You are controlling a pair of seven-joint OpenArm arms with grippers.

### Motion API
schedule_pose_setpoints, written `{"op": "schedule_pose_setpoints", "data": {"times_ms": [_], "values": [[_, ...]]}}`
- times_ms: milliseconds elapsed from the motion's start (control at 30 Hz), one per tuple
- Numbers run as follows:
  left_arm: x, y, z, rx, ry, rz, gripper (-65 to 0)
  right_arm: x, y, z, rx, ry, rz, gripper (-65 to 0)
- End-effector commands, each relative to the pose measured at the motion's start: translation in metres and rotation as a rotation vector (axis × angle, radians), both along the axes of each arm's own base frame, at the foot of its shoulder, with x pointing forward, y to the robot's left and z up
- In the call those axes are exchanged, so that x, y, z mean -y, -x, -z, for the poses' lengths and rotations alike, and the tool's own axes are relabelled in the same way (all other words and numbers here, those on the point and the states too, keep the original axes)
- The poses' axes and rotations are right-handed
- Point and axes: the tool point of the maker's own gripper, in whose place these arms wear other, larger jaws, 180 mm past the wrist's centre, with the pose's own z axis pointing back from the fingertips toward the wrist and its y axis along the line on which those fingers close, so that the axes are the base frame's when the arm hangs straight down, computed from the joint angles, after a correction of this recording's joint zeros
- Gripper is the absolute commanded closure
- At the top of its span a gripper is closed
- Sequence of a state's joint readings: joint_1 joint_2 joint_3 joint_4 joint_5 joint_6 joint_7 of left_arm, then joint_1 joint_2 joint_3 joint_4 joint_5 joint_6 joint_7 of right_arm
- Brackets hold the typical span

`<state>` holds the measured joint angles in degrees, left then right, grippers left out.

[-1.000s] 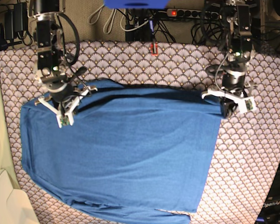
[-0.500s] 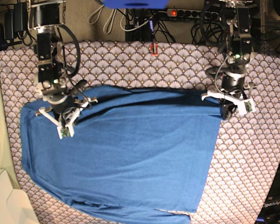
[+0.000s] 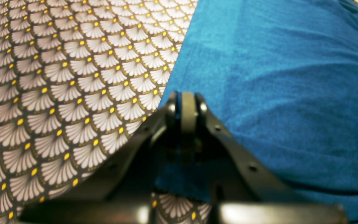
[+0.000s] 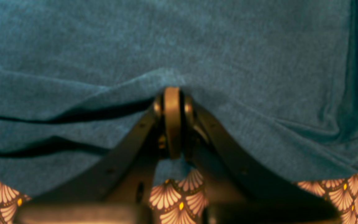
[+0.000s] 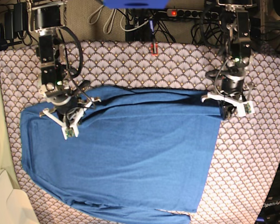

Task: Fold the T-shirt properly
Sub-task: 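Lift the gripped corners and pull the shirt toward the robot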

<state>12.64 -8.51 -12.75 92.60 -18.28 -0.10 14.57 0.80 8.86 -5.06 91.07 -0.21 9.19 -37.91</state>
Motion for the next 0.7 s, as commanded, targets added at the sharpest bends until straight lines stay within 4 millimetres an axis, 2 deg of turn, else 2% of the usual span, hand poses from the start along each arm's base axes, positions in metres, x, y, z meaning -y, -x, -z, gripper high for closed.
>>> {"op": "schedule_pose_setpoints", "data": {"times_ms": [0,133,433,500,600,667], "values": [[-0.003,-0.006,-0.015,0.053,-0.014,0.000,-1.2,0.002,-0.012,-0.017,0.063,0.003,-0.001,0.0],[-0.003,-0.007,-0.015,0.055,-0.014,0.000,-1.3,0.002,-0.018,-0.023,0.078,0.004,0.000,0.0],[-0.002,-0.007,-0.015,0.056,-0.011,0.003,-2.9,0.003,-0.017,-0.022,0.072,0.005,0.001,-0.2],[-0.002,-0.005,-0.014,0.050,-0.011,0.002,-10.2,0.002,-0.017,-0.021,0.069,0.005,-0.001,-3.1],[0.000,-0.003,-0.009,0.011,-0.006,0.013,-25.7,0.003,-0.016,-0.021,0.067,0.007,-0.001,-11.8],[0.002,-0.002,-0.006,-0.013,-0.002,0.022,-33.5,0.003,-0.016,-0.020,0.066,0.007,-0.001,-17.0]]}}
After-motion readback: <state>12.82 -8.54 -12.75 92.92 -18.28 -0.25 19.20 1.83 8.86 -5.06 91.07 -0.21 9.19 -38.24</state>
